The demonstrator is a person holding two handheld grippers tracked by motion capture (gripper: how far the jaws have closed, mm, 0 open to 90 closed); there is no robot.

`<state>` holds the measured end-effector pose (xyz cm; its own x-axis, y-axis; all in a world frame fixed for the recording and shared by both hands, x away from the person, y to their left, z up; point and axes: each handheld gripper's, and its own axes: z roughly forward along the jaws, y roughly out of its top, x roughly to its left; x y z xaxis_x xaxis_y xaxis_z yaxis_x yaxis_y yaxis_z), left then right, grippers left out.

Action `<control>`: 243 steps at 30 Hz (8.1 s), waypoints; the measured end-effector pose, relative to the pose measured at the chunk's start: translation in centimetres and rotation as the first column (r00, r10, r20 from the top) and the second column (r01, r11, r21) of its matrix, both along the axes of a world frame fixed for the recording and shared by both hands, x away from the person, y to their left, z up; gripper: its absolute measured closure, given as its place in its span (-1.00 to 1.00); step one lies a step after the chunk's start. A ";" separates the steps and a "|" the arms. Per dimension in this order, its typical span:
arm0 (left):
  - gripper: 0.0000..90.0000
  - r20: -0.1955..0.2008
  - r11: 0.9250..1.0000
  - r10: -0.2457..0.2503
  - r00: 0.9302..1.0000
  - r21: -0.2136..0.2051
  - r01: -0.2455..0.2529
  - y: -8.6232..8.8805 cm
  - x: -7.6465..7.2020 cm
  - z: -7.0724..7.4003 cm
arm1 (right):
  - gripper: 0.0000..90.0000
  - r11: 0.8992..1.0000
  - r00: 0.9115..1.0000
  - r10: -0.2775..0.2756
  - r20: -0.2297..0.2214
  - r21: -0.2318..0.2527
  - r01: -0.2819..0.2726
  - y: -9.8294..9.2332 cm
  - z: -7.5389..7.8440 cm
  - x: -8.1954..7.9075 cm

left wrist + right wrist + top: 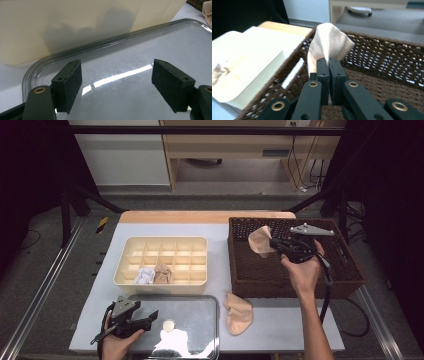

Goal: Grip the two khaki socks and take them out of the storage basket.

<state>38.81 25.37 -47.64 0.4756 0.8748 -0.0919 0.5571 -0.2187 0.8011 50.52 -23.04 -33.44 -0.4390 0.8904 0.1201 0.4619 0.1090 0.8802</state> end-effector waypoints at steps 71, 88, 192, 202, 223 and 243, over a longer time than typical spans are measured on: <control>-0.47 0.011 1.000 -0.005 1.000 -0.007 0.005 -0.3 -0.2 0.3 | 0.96 0.985 0.986 0.152 -0.067 0.092 -0.145 -2.6 -8.6 -15.9; -0.46 0.016 1.000 -0.011 1.000 -0.009 0.011 -0.3 -0.4 0.5 | 0.93 0.997 0.979 -0.030 -0.202 -0.078 0.015 -3.1 -13.1 -13.6; 0.28 -0.048 0.981 -0.194 0.980 -0.039 0.192 -10.3 -1.9 2.0 | 0.66 0.949 0.933 0.301 -0.198 -0.032 -0.313 8.9 -13.4 -10.2; 0.54 -0.090 0.976 -0.213 0.973 0.018 0.215 -11.2 -1.7 0.1 | 0.55 0.946 0.924 0.306 -0.231 -0.037 -0.322 9.5 -14.9 -10.9; 0.95 -0.078 0.980 -0.196 0.978 0.029 0.199 -9.7 -1.7 0.3 | 0.80 0.943 0.937 0.297 -0.183 -0.097 -0.318 11.2 -15.4 -11.0; 0.93 -0.100 0.981 -0.192 0.976 0.010 0.194 -9.0 -1.4 0.0 | 0.97 0.966 0.939 0.239 -0.248 -0.036 -0.255 7.3 -14.1 -12.6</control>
